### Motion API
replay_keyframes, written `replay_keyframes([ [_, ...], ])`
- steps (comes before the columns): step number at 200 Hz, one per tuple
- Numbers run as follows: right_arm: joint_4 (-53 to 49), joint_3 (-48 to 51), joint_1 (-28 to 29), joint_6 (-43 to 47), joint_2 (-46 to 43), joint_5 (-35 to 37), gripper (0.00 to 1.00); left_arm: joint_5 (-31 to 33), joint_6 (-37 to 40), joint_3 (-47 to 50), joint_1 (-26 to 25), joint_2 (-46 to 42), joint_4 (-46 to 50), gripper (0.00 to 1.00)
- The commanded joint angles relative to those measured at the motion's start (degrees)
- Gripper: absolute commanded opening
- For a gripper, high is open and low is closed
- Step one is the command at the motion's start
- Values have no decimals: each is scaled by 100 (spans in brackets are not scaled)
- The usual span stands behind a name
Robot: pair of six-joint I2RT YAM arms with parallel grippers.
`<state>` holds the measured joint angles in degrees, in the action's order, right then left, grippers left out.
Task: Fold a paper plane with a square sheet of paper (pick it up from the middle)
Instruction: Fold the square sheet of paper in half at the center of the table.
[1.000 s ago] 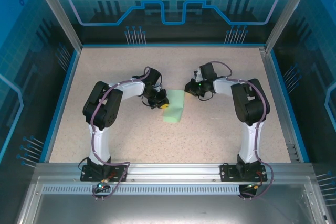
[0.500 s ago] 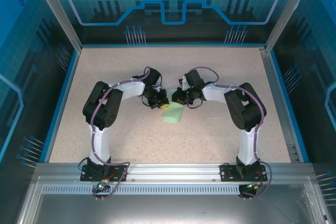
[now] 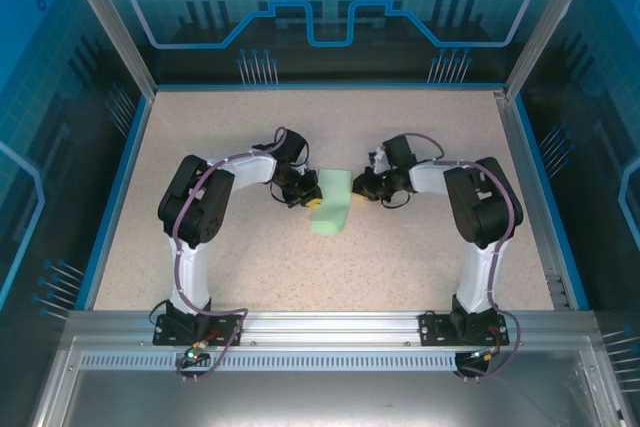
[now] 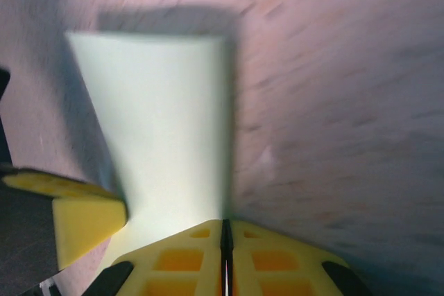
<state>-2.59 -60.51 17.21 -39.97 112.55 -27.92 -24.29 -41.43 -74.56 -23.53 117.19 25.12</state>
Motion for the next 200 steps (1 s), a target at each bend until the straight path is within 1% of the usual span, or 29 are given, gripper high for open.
replay_keyframes([
  [1, -231, 4, -232, 209, -259, 374, 11, 575, 19, 291, -28, 417, 522, 3],
  [15, -263, -102, -120, 200, -420, 439, 11, 553, 25, 276, -29, 425, 503, 4],
  [35, -366, -365, 225, 187, -497, 489, 12, 522, 22, 252, -29, 426, 494, 4],
  [64, -552, -945, 701, 85, 27, 410, 11, 531, 30, 223, -29, 421, 511, 4],
  [96, -567, -1293, 888, -45, 583, 296, 11, 538, 21, 223, -29, 427, 524, 3],
  [122, -602, -1262, 833, -60, 707, 357, 11, 540, 9, 237, -28, 425, 522, 4],
  [140, -550, -1072, 713, -60, 690, 471, 11, 545, 13, 249, -29, 425, 526, 3],
  [176, -278, -712, 219, -29, 593, 525, 11, 562, 2, 306, -28, 424, 529, 3],
  [200, -136, -702, -77, 39, 575, 556, 11, 558, 4, 324, -29, 420, 529, 3],
])
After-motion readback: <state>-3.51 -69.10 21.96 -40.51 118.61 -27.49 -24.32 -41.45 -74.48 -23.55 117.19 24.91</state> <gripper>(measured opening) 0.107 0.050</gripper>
